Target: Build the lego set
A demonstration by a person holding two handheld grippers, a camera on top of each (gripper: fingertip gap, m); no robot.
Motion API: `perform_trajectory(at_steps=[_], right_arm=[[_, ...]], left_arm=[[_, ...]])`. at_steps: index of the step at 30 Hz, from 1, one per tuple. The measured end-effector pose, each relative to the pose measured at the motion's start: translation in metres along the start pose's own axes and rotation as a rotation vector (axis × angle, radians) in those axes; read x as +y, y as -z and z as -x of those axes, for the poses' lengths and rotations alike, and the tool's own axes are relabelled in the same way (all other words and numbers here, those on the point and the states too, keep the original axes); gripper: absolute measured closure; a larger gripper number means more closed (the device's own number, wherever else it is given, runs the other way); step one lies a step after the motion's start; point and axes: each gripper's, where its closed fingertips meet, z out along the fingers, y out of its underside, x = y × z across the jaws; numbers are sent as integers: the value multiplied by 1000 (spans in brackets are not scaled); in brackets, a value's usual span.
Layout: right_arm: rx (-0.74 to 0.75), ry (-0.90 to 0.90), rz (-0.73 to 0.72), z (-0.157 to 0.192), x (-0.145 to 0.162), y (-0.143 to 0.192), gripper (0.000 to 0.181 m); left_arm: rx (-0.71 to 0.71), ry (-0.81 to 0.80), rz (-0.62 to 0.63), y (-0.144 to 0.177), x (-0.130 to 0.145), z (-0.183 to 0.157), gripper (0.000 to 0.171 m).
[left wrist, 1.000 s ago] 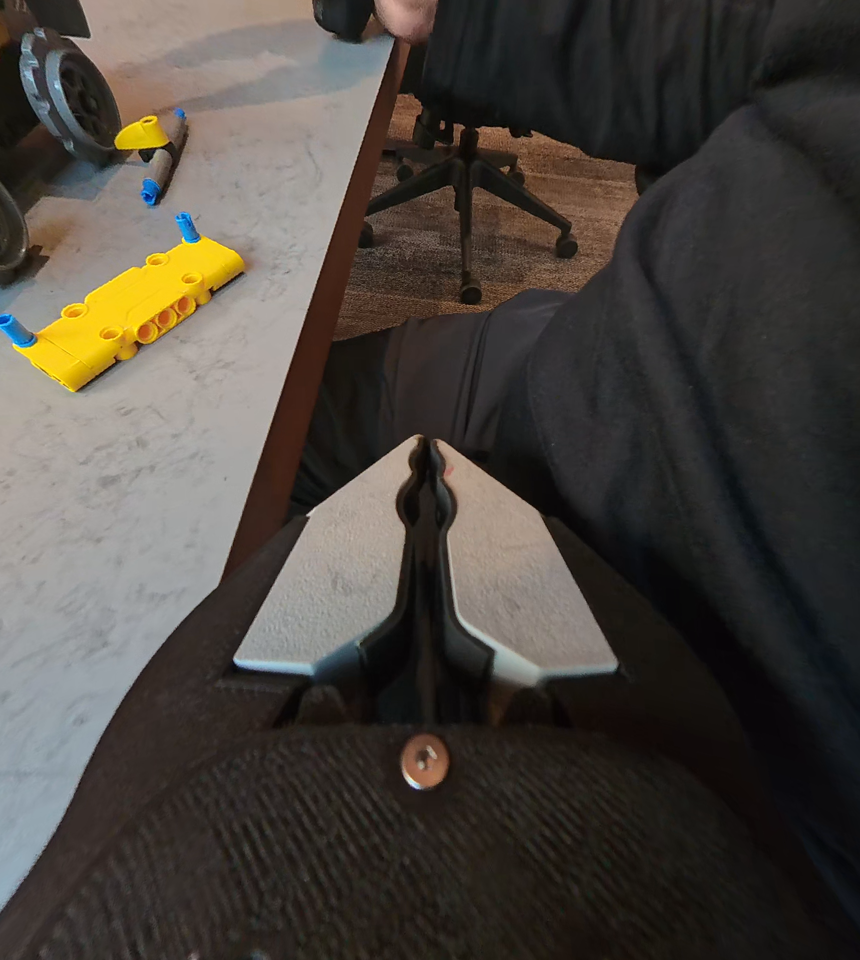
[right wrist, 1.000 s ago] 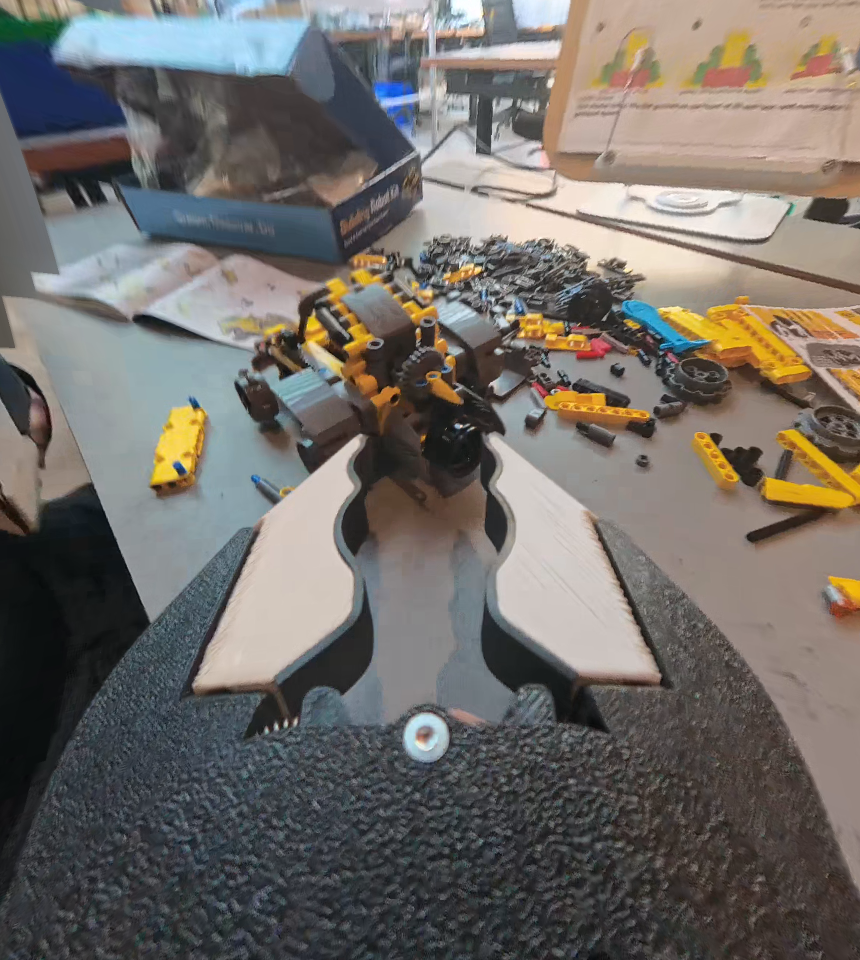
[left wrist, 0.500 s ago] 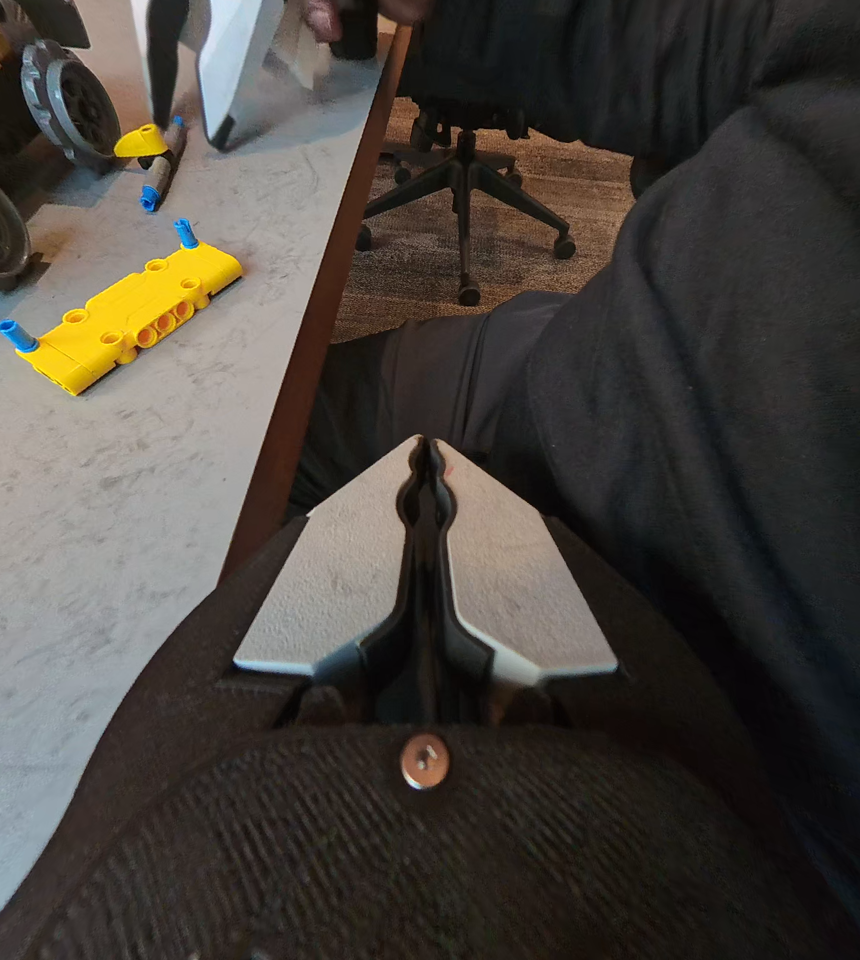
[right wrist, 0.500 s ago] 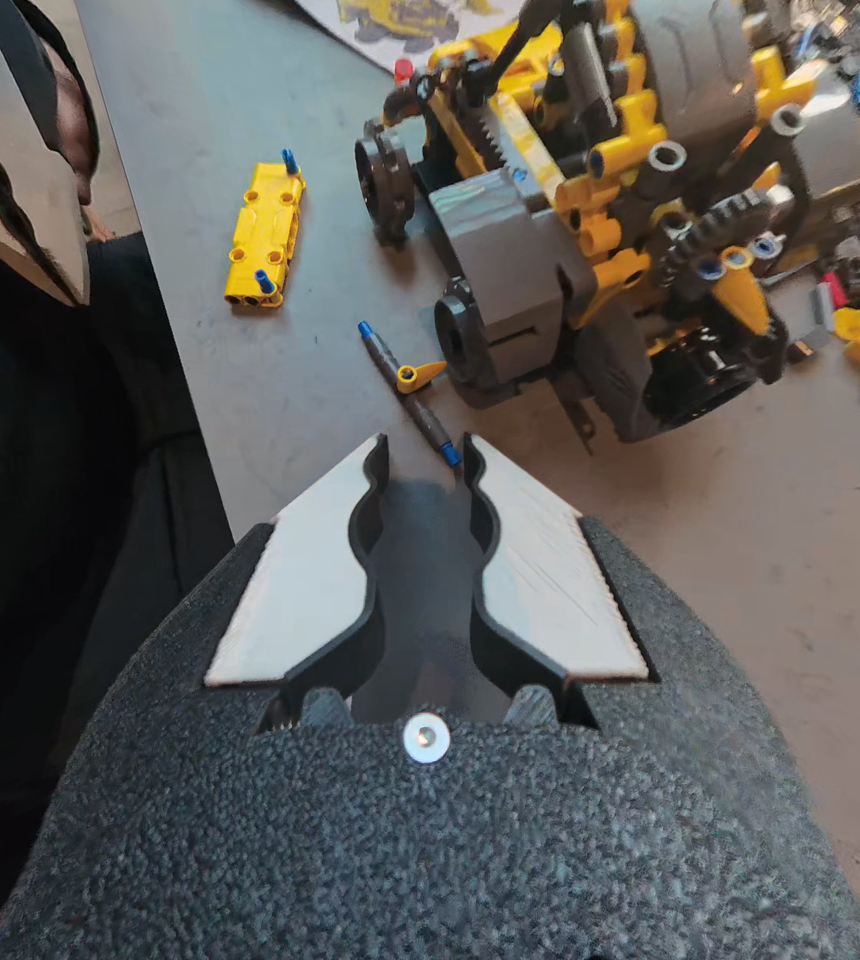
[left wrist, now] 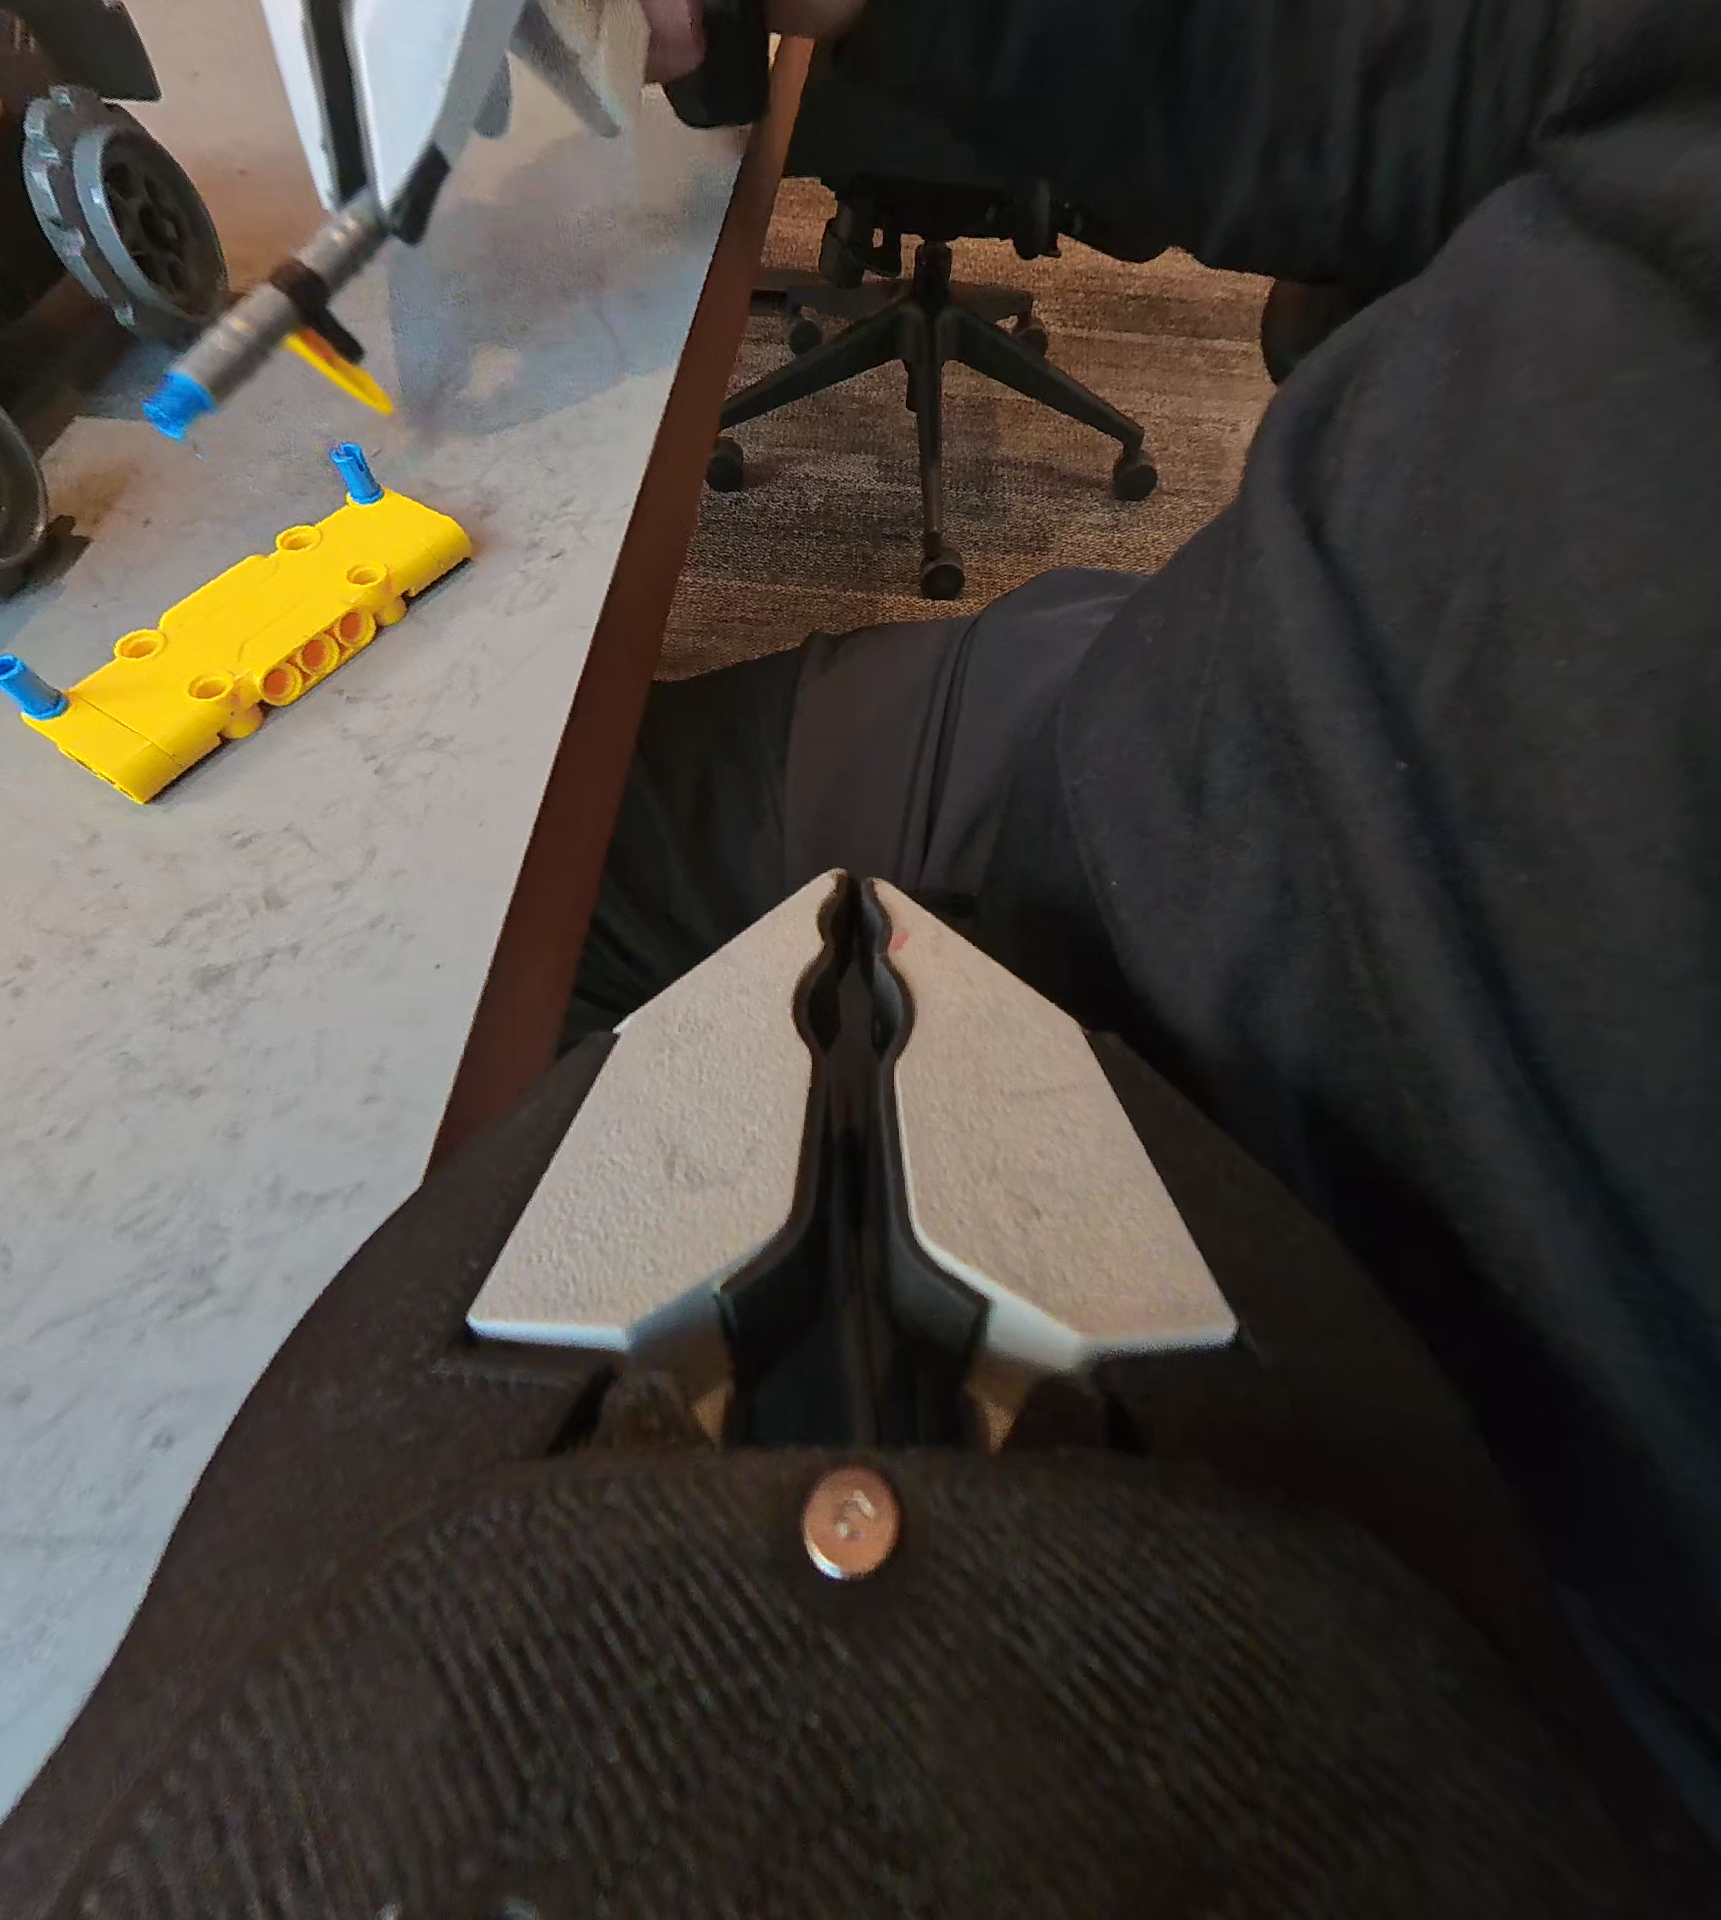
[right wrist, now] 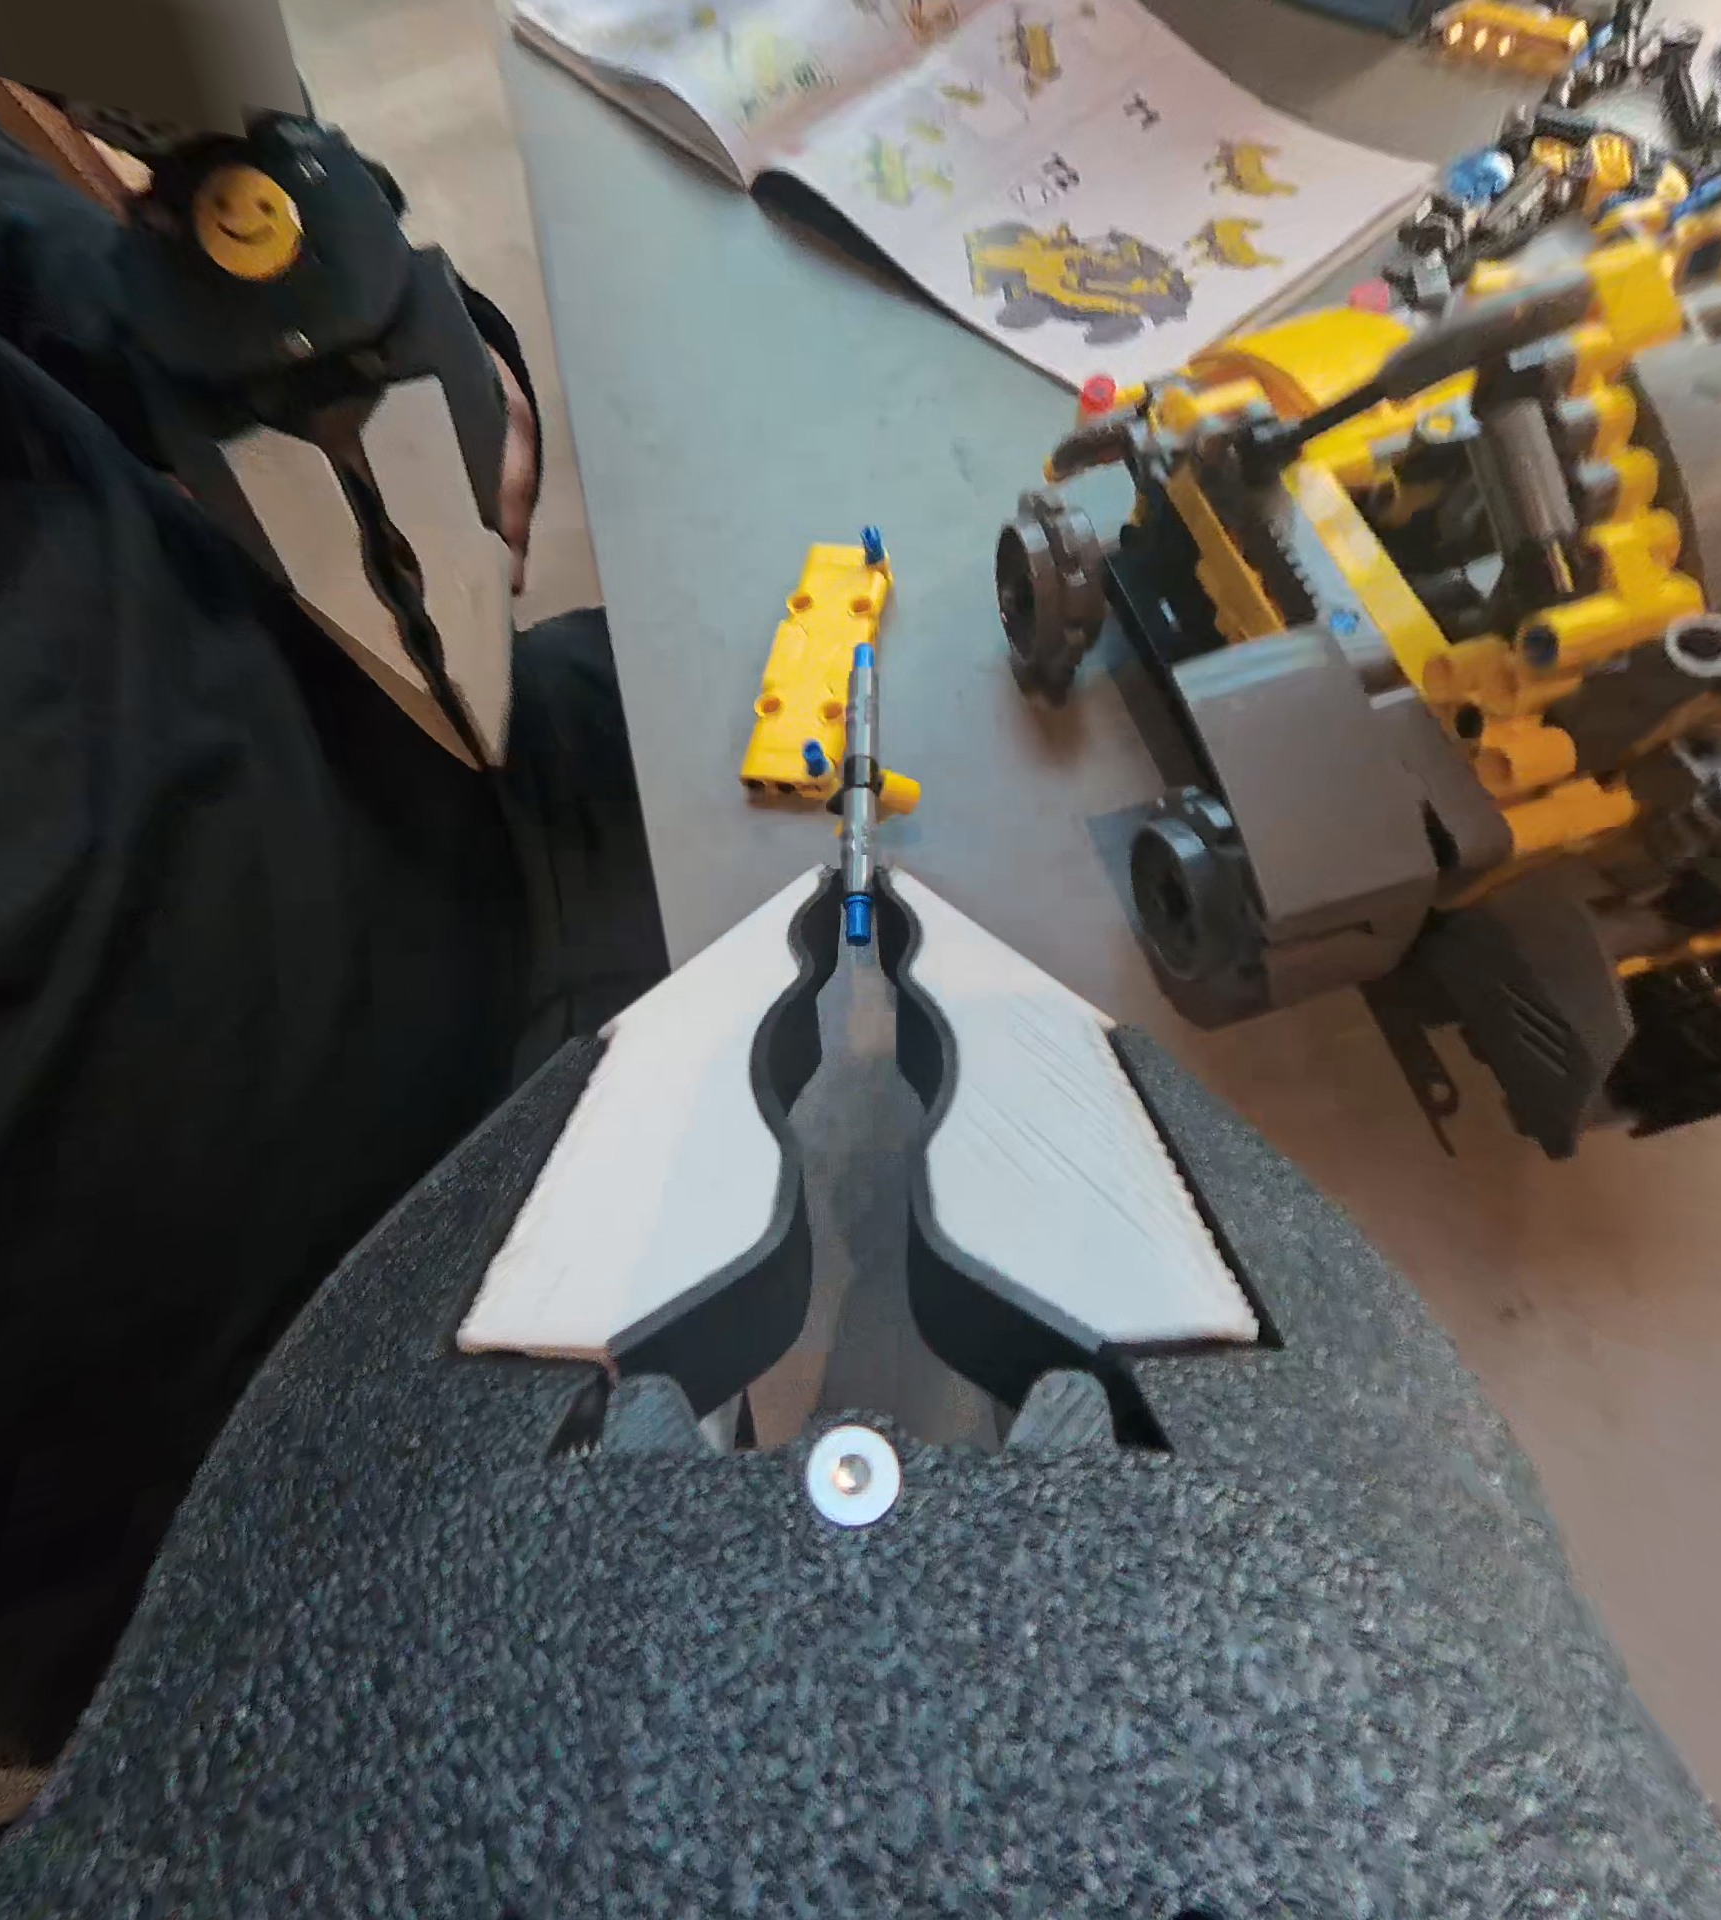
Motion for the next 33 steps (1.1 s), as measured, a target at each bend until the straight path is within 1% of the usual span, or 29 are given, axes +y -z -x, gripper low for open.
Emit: perform_trajectory(at_steps=[4,7,9,12,14,17,20,23,26,30,32,33], right_arm=[[38,51,0,4,-14,-10,175],[41,42,-5,5,-19,-15,175],[51,52,-43,8,-30,-16,175],[38,78,-106,22,-56,-21,175],[12,95,-118,35,-70,-32,175],[35,120,-65,41,-79,-61,175],[57,133,54,43,-69,-93,175],[85,131,156,40,-56,-109,175],[93,135,168,40,-54,-113,174],[146,110,241,25,-42,-114,157],[119,87,204,29,-46,-109,151],[113,72,174,30,-51,-105,151]], left_arm=[[-7,-25,-4,4,-3,-3,171],[-14,-41,-7,8,-4,-3,171],[-20,-44,-11,10,-4,-3,171],[-20,-42,-17,11,-6,-3,171],[-21,-45,-13,10,-5,-4,171],[-14,-48,5,8,-2,-7,171],[-10,-62,11,6,-3,-10,171],[-3,-64,19,4,-1,-12,171],[-5,-71,41,4,2,-12,171],[-9,-76,55,6,3,-11,171],[-10,-81,57,7,3,-11,171],[-10,-85,61,7,4,-11,171]])
